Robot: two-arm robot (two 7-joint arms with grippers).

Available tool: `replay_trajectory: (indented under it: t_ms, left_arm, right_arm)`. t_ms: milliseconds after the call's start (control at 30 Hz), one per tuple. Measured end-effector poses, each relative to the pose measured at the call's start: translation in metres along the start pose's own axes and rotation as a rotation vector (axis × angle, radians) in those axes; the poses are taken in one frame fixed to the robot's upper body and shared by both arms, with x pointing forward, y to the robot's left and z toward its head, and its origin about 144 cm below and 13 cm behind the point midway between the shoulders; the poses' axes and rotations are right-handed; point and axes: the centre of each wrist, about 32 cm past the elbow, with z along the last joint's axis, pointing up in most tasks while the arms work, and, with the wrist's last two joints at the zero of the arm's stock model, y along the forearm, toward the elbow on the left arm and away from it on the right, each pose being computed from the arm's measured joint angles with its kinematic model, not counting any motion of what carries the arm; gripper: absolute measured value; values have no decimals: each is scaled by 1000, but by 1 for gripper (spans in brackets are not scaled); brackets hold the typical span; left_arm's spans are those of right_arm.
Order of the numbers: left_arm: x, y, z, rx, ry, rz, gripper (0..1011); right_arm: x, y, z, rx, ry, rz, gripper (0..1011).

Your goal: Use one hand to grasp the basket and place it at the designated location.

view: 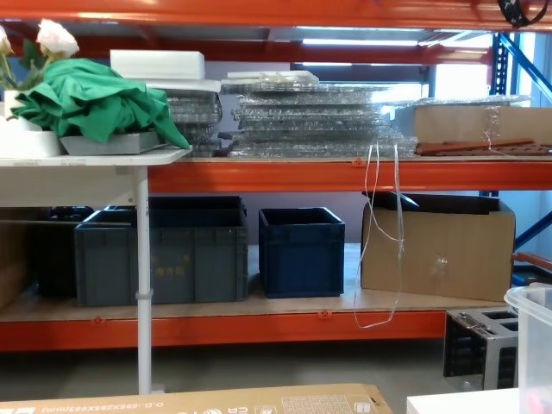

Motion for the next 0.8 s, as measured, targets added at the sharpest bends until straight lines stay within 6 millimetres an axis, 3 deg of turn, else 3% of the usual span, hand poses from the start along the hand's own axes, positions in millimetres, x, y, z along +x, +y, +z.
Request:
replay_trajectory:
  t_ms: [800]
  left_arm:
    - [0,0,0,0,0,0,0]
  right_arm:
    - [2,26,2,2,-15,69,1000]
